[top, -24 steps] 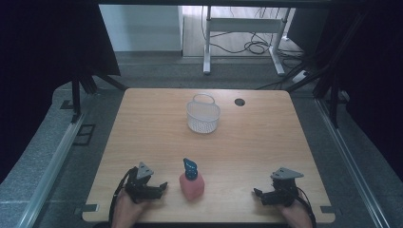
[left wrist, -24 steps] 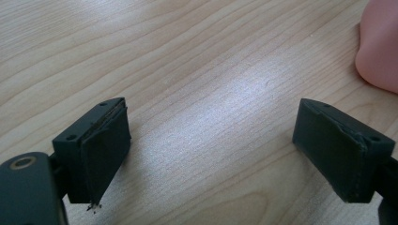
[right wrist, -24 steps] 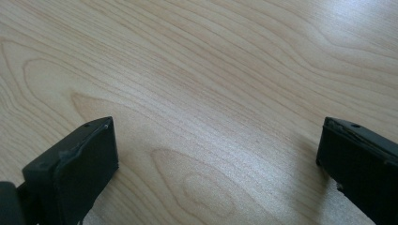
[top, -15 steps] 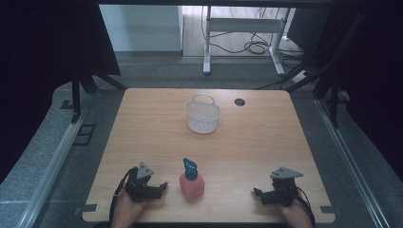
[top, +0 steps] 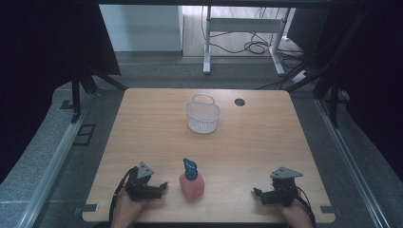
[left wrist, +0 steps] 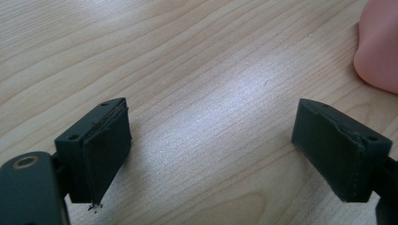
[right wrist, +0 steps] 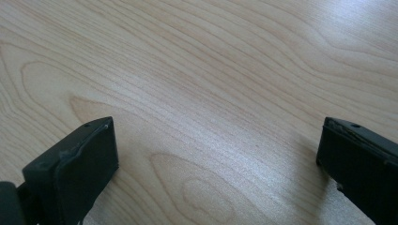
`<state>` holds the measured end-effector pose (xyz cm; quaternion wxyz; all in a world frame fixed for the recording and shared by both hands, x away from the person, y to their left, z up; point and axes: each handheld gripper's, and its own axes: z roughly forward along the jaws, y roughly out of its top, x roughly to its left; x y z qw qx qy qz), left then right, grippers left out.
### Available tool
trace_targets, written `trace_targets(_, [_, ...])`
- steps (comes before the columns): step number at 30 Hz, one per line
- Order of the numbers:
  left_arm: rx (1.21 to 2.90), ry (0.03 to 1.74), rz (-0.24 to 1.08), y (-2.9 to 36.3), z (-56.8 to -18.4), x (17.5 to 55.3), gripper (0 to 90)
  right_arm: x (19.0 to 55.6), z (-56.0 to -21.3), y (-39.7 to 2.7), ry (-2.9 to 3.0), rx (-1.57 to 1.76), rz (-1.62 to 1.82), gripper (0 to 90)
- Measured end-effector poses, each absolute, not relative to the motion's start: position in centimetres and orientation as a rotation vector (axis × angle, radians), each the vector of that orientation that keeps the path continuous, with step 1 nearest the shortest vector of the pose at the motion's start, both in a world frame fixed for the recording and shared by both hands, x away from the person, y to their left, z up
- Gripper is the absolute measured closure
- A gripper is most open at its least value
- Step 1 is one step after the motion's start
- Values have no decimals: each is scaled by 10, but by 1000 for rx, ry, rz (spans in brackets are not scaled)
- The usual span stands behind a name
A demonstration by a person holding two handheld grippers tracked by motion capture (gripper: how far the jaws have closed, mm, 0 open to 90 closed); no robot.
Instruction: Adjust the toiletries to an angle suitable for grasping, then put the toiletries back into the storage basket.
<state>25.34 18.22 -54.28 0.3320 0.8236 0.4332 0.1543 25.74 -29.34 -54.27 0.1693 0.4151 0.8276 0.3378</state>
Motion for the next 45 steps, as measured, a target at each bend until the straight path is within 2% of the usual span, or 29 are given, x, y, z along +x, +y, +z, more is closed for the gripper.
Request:
trace_targets(16, [2126, 1110, 412, 185, -532, 250, 126, 257, -543, -293, 2352, 1180, 960, 0])
trace_targets(23, [2135, 1077, 356, 185, -528, 249, 111, 257, -543, -293, 2352, 1180, 960, 0])
trace_targets(45, [2134, 1013, 323, 179, -512, 242, 119, 257, -543, -293, 2352, 1180, 960, 0])
